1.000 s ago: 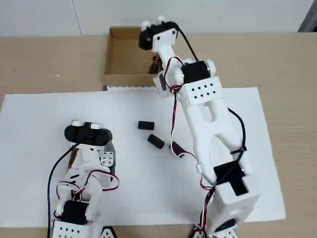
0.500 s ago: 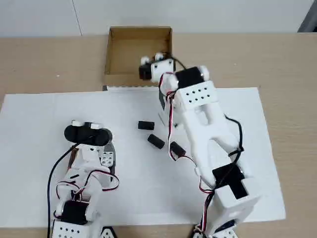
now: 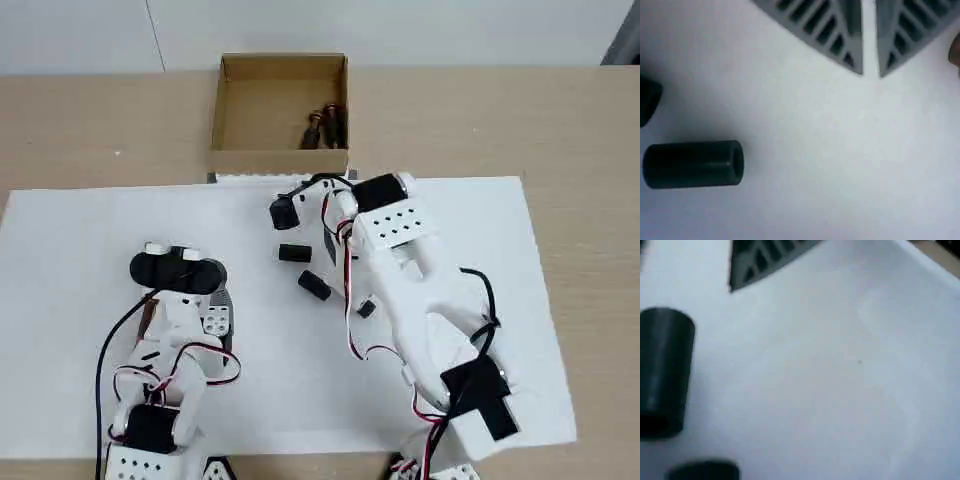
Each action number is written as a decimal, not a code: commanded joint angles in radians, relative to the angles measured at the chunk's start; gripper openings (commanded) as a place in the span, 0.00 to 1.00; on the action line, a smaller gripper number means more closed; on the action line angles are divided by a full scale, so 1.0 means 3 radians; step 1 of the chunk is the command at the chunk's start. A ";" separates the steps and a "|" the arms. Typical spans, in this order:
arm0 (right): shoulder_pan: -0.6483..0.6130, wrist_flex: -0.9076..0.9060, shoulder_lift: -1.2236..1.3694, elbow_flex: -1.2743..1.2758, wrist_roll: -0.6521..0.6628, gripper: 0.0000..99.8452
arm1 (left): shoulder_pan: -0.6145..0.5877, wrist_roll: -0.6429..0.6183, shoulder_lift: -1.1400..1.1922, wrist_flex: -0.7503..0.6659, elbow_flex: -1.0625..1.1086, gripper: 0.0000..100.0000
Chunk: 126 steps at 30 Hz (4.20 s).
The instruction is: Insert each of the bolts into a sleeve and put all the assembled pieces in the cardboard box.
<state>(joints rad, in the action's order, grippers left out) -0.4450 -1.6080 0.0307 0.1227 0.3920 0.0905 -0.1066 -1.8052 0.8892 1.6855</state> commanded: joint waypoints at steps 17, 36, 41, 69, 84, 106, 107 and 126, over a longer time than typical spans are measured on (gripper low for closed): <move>-0.0217 0.1010 -0.0151 0.0844 0.0082 0.18 | -0.0031 0.0010 -0.0026 -0.0010 -0.0013 0.00; -0.0028 0.1450 -0.0151 0.1314 0.0087 0.01 | -0.0031 0.0010 -0.0026 -0.0010 -0.0013 0.00; -0.0033 0.1337 -0.0187 0.1171 0.0087 0.01 | -0.0031 0.0010 -0.0026 -0.0010 -0.0013 0.00; -0.0008 -0.0350 -0.1527 -0.0890 -0.0593 0.00 | -0.0031 0.0026 -0.0026 -0.0010 -0.0018 0.00; 0.0703 -0.0335 -0.3225 0.0634 -0.1176 0.00 | -0.0031 0.0179 -0.0010 0.0225 -0.0448 0.00; 0.1220 0.0494 -0.5061 0.2404 -0.1366 0.00 | -0.0655 0.0338 0.1074 0.1442 -0.2979 0.00; 0.1220 0.0499 -0.5092 0.2440 -0.1371 0.00 | -0.0731 0.0338 0.1258 0.1473 -0.3148 0.00; 0.1220 0.0570 -0.6120 0.3340 -0.1355 0.00 | -0.1268 0.1018 0.3232 0.2414 -0.4283 0.00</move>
<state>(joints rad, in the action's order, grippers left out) -0.0875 -1.4607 -1.7722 1.1216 -0.0084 -0.2363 0.1266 -0.9152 1.5888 0.4411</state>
